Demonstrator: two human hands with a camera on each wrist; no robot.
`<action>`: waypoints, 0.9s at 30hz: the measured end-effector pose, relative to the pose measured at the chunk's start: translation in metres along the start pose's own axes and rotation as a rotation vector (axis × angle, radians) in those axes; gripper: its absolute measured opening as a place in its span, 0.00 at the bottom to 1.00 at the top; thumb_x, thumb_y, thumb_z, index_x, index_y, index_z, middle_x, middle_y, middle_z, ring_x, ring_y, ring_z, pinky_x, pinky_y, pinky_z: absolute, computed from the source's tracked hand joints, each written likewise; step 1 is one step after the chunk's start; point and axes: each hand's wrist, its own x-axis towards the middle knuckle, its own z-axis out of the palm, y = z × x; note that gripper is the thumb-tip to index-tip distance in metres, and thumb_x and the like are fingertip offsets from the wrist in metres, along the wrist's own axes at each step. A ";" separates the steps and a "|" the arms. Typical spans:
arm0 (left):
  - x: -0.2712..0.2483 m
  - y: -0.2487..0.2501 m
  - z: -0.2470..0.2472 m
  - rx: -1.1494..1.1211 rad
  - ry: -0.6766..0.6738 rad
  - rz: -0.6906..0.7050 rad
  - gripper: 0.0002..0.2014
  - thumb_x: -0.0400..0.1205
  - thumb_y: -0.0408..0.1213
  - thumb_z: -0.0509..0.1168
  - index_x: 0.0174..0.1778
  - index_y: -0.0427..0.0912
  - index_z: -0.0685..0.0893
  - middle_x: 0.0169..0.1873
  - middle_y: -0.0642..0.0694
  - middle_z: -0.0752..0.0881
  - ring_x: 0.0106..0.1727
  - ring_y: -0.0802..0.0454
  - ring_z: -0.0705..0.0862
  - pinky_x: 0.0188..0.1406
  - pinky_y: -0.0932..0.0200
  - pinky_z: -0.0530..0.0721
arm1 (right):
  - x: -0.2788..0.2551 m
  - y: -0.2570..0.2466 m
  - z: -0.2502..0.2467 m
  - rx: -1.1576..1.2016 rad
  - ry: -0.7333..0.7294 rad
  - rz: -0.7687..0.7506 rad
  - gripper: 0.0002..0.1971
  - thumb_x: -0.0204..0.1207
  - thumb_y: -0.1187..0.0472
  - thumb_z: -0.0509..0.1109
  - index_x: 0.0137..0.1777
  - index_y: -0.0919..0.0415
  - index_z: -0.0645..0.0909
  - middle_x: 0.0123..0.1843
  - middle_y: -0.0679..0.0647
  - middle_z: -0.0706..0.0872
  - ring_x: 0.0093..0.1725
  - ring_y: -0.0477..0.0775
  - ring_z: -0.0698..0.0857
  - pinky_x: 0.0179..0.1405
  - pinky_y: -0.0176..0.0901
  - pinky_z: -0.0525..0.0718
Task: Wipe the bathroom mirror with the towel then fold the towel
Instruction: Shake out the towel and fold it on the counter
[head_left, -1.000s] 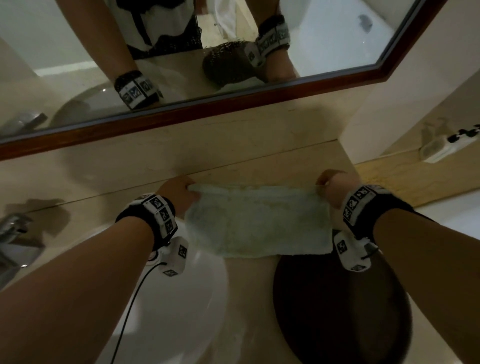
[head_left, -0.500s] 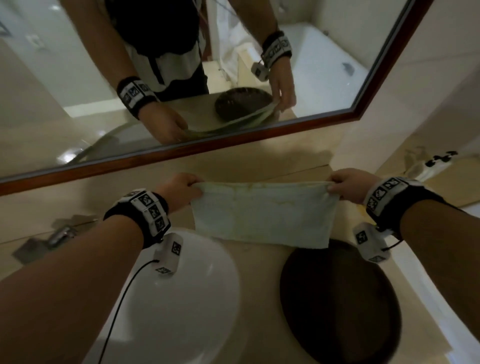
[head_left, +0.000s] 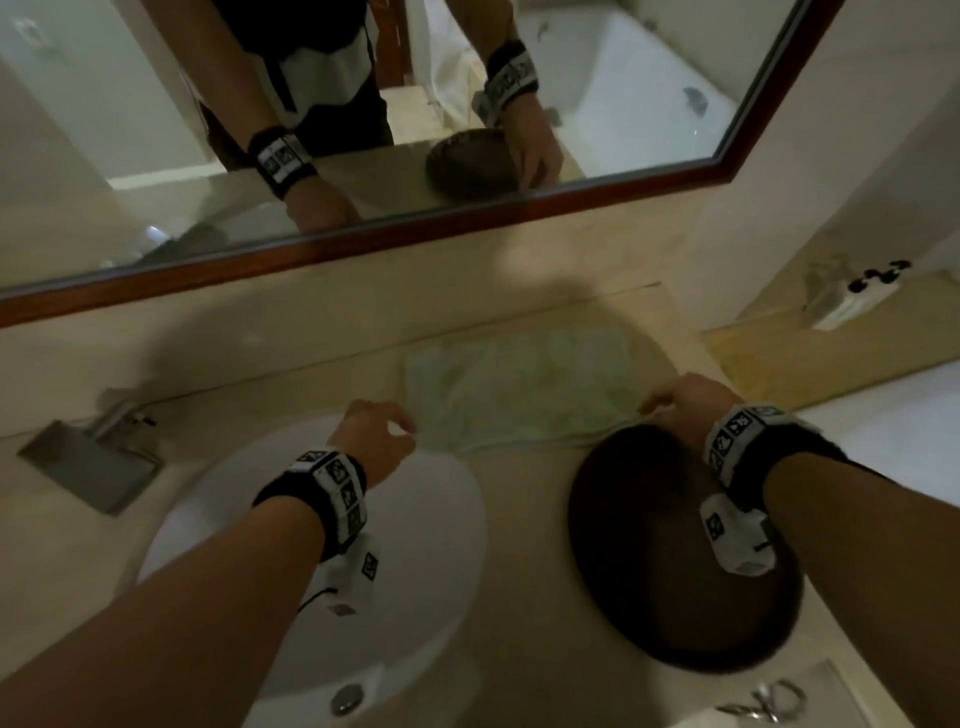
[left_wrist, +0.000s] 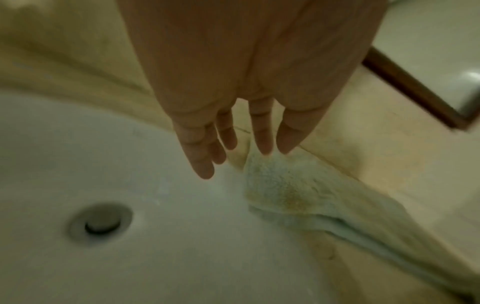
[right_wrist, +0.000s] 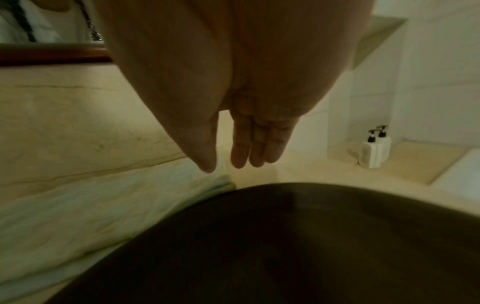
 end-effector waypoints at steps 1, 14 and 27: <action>0.005 -0.005 0.007 -0.137 0.004 -0.102 0.06 0.82 0.46 0.72 0.49 0.50 0.85 0.56 0.44 0.84 0.50 0.41 0.86 0.47 0.51 0.87 | 0.006 0.001 0.006 0.042 -0.001 0.035 0.10 0.84 0.56 0.68 0.60 0.52 0.87 0.67 0.58 0.87 0.63 0.62 0.85 0.61 0.50 0.83; 0.034 -0.002 0.033 -1.021 -0.176 -0.527 0.26 0.79 0.49 0.77 0.69 0.41 0.82 0.64 0.44 0.87 0.66 0.41 0.84 0.72 0.44 0.81 | 0.060 -0.026 0.018 0.261 -0.145 0.351 0.24 0.83 0.49 0.70 0.67 0.70 0.81 0.55 0.64 0.84 0.56 0.66 0.84 0.53 0.49 0.81; 0.023 0.013 0.011 -0.981 -0.211 -0.333 0.04 0.89 0.30 0.63 0.50 0.39 0.82 0.54 0.37 0.87 0.48 0.43 0.88 0.40 0.50 0.93 | 0.045 -0.056 -0.009 0.479 0.177 0.191 0.13 0.75 0.58 0.72 0.50 0.69 0.81 0.42 0.61 0.81 0.42 0.61 0.81 0.43 0.53 0.80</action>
